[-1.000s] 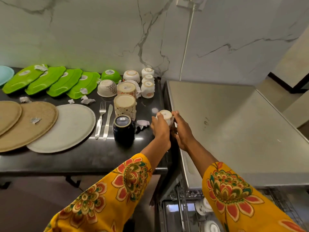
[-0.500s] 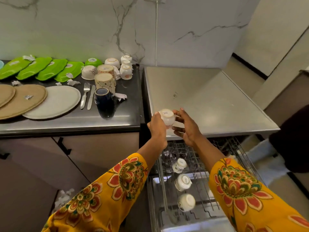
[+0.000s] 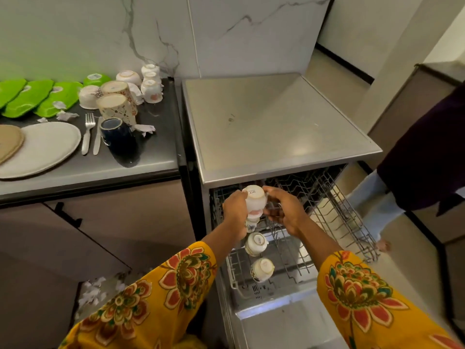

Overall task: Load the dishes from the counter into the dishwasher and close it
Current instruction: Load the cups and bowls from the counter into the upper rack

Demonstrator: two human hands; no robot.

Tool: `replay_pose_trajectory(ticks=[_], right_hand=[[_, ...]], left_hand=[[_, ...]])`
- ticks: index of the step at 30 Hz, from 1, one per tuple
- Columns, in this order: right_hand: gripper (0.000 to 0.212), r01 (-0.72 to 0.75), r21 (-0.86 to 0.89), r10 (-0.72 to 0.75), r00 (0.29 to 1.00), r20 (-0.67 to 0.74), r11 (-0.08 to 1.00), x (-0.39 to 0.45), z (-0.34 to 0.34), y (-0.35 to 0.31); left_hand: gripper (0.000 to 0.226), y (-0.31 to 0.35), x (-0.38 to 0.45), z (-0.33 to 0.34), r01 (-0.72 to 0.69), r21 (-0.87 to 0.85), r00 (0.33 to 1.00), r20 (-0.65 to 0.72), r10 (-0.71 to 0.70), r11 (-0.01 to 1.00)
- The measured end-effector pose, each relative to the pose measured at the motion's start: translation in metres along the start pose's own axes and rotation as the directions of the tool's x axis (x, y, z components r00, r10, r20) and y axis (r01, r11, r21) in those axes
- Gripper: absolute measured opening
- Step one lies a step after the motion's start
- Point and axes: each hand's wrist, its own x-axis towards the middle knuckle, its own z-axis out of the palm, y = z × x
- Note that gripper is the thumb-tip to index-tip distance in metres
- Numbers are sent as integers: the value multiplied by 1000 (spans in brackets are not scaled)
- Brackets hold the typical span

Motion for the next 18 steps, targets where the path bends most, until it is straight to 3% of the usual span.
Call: replay_pose_trajectory(ticks=[4, 13, 18], right_hand=[[26, -52, -15, 52, 999, -5, 999, 15, -5, 16], [48, -100, -126, 105, 994, 35, 987, 75, 2, 45], [54, -52, -225, 66, 996, 54, 973, 126, 5, 59]], left_hand=[[36, -14, 15, -1, 36, 38, 999, -34, -35, 999], [21, -22, 76, -1, 104, 183, 993, -68, -93, 978], [16, -32, 138, 0, 116, 224, 991, -98, -96, 968]])
